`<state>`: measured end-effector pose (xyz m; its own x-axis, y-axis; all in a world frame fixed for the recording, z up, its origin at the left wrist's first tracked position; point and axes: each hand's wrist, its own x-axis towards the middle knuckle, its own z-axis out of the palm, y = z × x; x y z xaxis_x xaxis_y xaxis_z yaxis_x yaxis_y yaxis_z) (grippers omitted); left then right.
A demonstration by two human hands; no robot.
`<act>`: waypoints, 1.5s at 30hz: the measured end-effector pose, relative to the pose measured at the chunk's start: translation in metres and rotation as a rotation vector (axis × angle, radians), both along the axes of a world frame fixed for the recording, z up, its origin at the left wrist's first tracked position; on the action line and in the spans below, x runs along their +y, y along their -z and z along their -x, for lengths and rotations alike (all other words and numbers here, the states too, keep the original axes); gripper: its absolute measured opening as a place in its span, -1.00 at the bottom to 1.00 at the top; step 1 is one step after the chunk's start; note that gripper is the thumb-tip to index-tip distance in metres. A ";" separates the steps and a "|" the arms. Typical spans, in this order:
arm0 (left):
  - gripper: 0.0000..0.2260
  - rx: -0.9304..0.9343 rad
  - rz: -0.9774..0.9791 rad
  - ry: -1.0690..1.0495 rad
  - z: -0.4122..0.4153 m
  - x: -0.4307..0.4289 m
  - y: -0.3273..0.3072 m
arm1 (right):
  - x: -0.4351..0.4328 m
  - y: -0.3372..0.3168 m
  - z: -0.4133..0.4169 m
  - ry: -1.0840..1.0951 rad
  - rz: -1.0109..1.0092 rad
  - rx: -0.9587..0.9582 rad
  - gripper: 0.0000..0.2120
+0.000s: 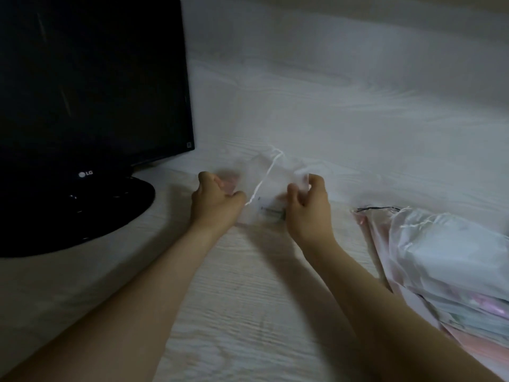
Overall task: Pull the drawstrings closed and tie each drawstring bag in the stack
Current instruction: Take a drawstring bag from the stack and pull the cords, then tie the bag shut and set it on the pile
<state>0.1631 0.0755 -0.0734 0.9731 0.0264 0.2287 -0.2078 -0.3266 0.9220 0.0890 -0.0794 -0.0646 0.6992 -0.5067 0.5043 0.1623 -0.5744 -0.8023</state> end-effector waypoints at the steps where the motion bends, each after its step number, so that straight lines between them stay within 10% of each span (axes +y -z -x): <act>1: -0.79 -0.027 -0.032 -0.033 -0.002 0.002 0.000 | 0.005 0.001 -0.007 -0.014 -0.009 0.023 -0.81; 4: -0.88 -0.090 -0.150 -0.172 -0.012 0.007 0.003 | 0.017 0.004 -0.022 -0.042 0.022 0.032 -0.62; 11: -0.78 -0.081 -0.229 -0.352 -0.032 0.018 0.009 | 0.019 0.012 -0.067 -0.008 0.270 0.093 -0.91; 16: -0.85 0.005 -0.581 -0.300 -0.025 0.010 0.012 | 0.021 0.028 -0.071 -0.106 0.476 0.465 -0.45; 21: -0.79 -0.102 -0.723 -0.148 -0.025 0.005 0.015 | 0.024 0.029 -0.061 -0.068 0.627 0.391 -0.57; 25: -0.78 -0.107 -0.777 -0.076 -0.025 0.006 0.018 | 0.031 0.022 -0.050 -0.120 0.684 0.437 -0.21; 31: -0.78 -0.280 -0.558 0.008 -0.018 0.002 0.011 | 0.028 0.017 -0.039 -0.019 0.620 0.343 -0.70; 45: -0.82 -0.426 -0.519 0.613 0.061 -0.062 0.014 | -0.053 -0.023 0.069 0.049 0.629 0.231 -0.87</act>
